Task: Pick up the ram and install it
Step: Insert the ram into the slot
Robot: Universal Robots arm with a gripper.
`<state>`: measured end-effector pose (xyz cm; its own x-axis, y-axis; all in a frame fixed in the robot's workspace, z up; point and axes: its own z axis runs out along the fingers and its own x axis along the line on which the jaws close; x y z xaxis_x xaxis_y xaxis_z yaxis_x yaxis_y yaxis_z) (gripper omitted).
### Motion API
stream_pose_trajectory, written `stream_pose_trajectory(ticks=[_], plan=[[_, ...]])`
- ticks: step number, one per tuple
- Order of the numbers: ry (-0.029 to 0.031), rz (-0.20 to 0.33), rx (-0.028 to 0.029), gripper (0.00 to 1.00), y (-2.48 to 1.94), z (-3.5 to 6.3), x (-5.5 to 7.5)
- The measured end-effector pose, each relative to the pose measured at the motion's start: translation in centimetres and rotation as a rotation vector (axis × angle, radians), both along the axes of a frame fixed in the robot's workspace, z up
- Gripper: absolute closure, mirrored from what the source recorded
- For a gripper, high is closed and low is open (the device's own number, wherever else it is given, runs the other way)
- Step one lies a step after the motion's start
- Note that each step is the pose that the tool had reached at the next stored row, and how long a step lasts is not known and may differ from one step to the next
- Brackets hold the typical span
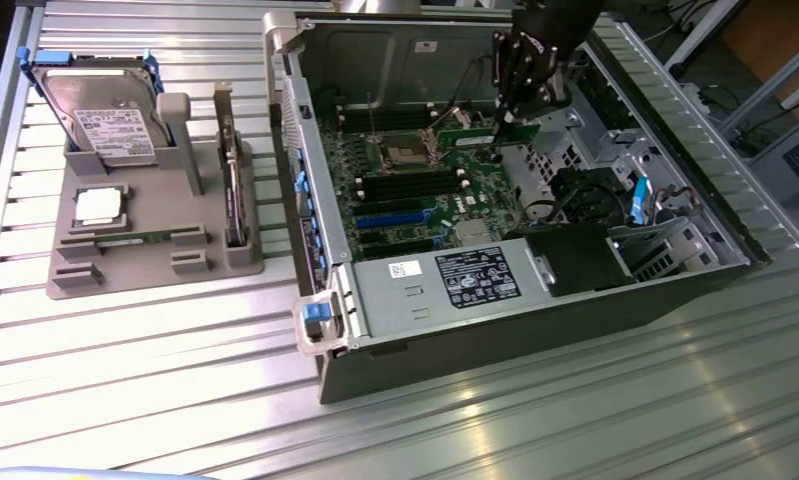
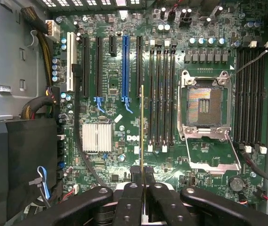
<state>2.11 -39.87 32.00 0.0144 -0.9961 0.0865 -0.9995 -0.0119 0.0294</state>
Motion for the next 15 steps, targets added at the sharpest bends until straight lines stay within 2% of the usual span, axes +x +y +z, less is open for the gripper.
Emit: stream_pose_trajectory(ticks=[15], plan=[[0.0, 0.0, 0.0, 0.88, 0.0, -0.73, -0.01]])
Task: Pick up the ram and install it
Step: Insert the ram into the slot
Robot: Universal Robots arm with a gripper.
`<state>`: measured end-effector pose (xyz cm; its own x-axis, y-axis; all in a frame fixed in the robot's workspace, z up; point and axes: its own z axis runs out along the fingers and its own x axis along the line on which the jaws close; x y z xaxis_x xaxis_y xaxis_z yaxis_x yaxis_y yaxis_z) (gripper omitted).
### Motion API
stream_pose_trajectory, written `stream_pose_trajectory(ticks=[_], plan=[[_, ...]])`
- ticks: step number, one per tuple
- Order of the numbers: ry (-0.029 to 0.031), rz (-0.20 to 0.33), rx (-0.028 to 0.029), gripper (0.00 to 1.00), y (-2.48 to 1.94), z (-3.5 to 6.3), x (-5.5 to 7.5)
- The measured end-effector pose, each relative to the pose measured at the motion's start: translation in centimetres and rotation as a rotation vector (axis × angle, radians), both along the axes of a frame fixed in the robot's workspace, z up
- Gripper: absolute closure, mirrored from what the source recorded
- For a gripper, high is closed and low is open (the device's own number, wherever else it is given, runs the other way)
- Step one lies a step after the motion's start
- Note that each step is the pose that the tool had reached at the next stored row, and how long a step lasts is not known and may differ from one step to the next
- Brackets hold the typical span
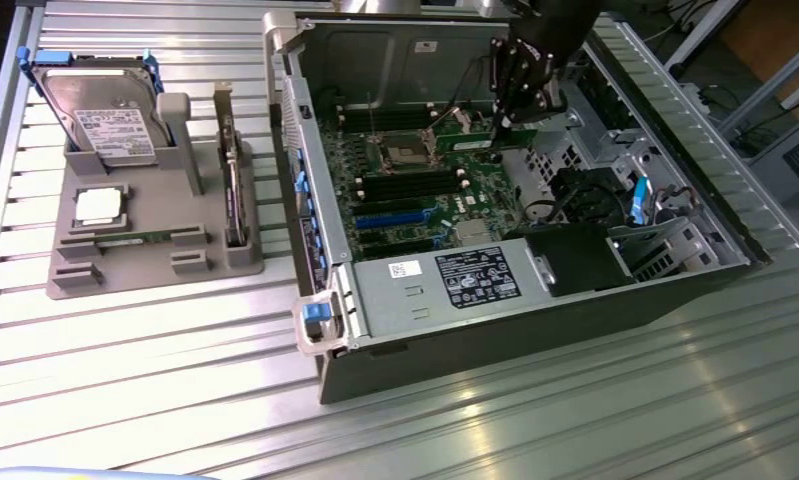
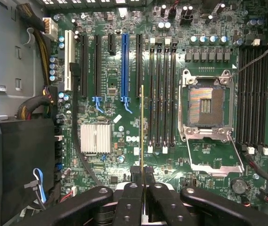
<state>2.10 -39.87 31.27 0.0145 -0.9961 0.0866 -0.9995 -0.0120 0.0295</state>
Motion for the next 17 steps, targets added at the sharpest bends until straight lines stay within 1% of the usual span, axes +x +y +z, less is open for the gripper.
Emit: stream_pose_trajectory(ticks=[17], plan=[[0.0, 0.0, 0.0, 0.88, 0.0, -0.81, 0.0]])
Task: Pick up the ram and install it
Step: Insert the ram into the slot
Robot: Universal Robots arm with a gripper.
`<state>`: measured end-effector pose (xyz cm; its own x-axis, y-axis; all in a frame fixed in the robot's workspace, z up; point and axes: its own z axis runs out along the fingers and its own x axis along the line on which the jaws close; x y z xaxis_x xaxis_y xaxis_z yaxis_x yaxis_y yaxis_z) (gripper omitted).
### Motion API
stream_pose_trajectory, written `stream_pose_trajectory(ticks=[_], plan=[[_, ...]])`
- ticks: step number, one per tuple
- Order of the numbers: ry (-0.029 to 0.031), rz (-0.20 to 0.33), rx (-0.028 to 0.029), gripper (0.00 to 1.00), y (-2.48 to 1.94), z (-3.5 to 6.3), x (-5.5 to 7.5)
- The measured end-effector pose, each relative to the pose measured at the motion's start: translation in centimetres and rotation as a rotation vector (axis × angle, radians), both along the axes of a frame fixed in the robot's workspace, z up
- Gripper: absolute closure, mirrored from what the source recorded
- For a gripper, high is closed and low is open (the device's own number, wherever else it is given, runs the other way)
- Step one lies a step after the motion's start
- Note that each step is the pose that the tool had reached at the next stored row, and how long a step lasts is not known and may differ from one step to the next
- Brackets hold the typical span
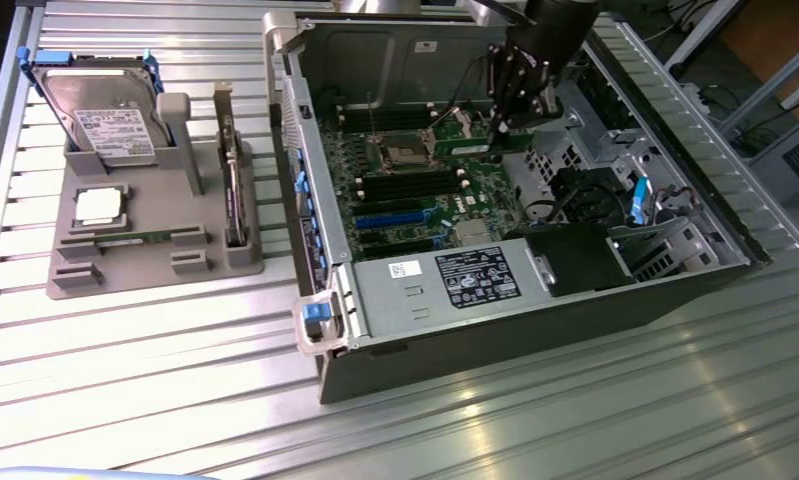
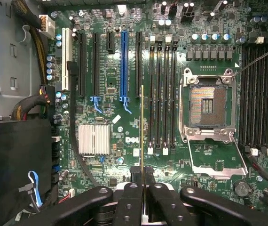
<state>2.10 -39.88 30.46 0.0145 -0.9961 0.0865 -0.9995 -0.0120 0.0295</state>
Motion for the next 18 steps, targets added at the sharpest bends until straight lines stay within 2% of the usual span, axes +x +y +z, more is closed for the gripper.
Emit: stream_pose_trajectory(ticks=[18], plan=[[0.0, 0.0, 0.0, 0.88, -0.01, -0.93, 0.0]])
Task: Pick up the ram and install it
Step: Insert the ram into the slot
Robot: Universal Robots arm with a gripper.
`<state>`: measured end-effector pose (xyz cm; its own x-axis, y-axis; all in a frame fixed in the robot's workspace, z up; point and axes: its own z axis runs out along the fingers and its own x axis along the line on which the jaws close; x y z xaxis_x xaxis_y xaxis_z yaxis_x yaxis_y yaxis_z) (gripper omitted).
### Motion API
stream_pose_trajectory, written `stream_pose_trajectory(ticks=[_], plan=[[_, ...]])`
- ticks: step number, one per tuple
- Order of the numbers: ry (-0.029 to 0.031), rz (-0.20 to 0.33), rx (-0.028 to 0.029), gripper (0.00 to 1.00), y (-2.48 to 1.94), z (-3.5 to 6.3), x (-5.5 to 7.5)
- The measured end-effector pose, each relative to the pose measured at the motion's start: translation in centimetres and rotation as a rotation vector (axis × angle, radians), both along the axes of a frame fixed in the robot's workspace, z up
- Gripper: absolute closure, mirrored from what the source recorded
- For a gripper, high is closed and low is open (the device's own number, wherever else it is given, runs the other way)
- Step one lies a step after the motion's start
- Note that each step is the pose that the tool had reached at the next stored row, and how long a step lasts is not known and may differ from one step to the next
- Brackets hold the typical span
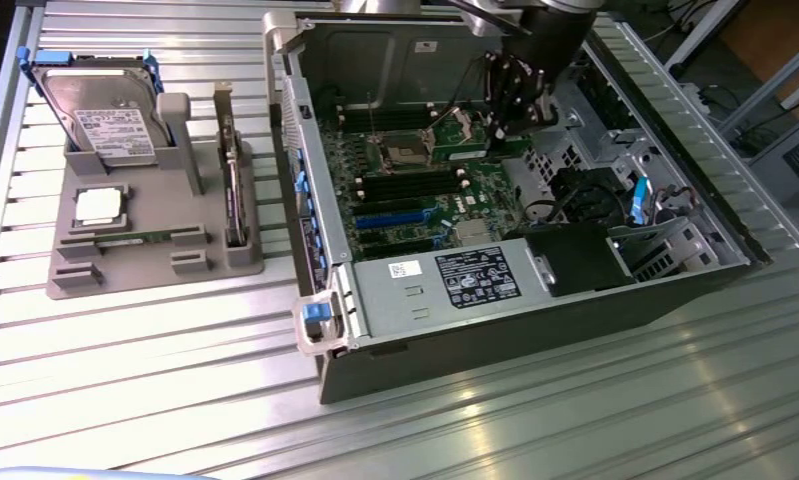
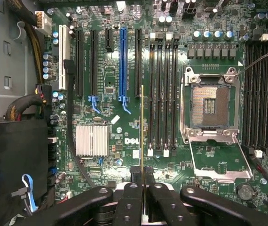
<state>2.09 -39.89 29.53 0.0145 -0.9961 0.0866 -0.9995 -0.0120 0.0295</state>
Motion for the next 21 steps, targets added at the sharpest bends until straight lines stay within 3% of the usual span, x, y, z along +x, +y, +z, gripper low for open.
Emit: stream_pose_trajectory(ticks=[18, 21], plan=[[-0.0001, 0.0, 0.0, 0.88, -0.02, -0.97, -0.03], [-0.0001, 0.0, 0.0001, 0.88, -0.02, -0.99, -0.59]])
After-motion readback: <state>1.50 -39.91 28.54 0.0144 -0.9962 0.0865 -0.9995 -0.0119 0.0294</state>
